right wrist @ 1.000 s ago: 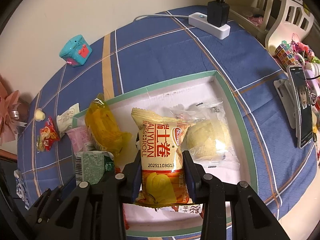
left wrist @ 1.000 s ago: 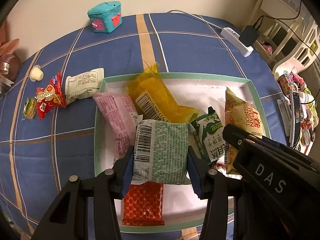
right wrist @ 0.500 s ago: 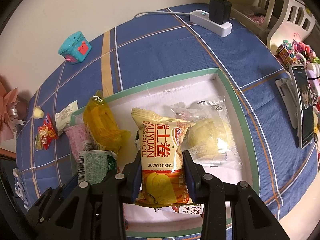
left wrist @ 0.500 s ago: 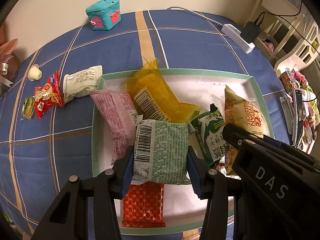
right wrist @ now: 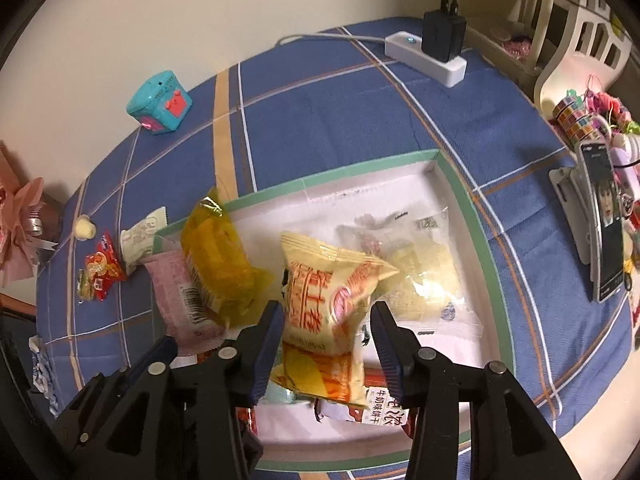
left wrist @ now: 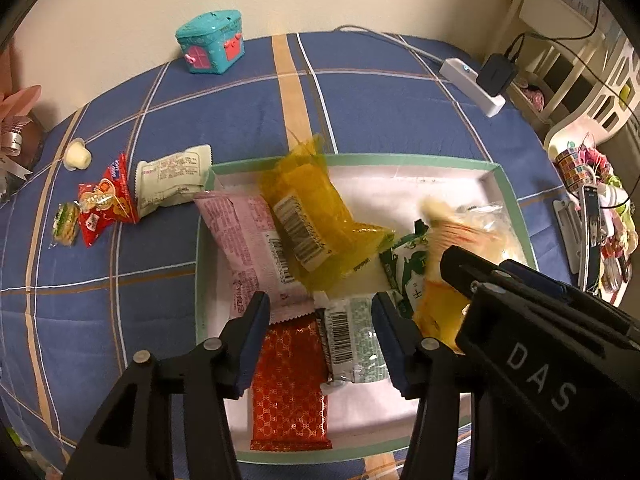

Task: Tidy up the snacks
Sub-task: 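Lower both packs into the tray and open both grippers, then move both tools away from the tray toward the remaining snacks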

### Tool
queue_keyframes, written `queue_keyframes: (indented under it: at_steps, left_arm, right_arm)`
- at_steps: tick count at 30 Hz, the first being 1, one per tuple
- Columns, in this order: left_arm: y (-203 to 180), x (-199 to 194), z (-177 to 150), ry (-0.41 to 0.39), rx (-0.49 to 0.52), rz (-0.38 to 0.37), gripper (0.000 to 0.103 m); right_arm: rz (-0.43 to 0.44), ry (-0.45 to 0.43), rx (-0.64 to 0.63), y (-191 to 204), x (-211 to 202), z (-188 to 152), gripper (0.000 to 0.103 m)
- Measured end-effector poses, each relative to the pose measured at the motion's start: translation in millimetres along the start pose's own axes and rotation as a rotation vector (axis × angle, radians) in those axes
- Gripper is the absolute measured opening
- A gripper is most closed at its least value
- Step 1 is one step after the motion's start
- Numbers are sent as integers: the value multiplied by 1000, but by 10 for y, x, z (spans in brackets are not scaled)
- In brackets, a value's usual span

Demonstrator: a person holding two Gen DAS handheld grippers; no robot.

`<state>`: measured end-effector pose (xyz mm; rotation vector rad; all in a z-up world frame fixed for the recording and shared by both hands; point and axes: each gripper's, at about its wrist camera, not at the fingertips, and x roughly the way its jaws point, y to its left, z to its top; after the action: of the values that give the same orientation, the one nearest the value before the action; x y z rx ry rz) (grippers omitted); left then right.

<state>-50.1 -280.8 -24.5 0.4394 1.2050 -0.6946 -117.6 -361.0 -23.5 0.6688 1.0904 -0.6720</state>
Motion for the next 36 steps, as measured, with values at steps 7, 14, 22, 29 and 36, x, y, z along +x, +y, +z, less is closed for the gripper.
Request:
queue_keyframes:
  at_steps: [7,14,22,29,36]
  left_arm:
    - [141,-135,34,-26,-38,4,54]
    - [438,-208,61,-50,-129,39,54]
    - [856,-235,51,-62,-255,69,55]
    - [1121,-245,10,-64,-323,78,60]
    - [1186,-234,0,-64,-344,106,88]
  right_arm:
    - [4,-38,-2,12,-180,24,50]
    - [-2,-37,-10,40,-192,35,49]
    - [-15,-36,-31,119,-166,3,54]
    - [-22,-35,-61,220,-157,-23,54]
    - [-27,-42,-67,254,-140,-28,83]
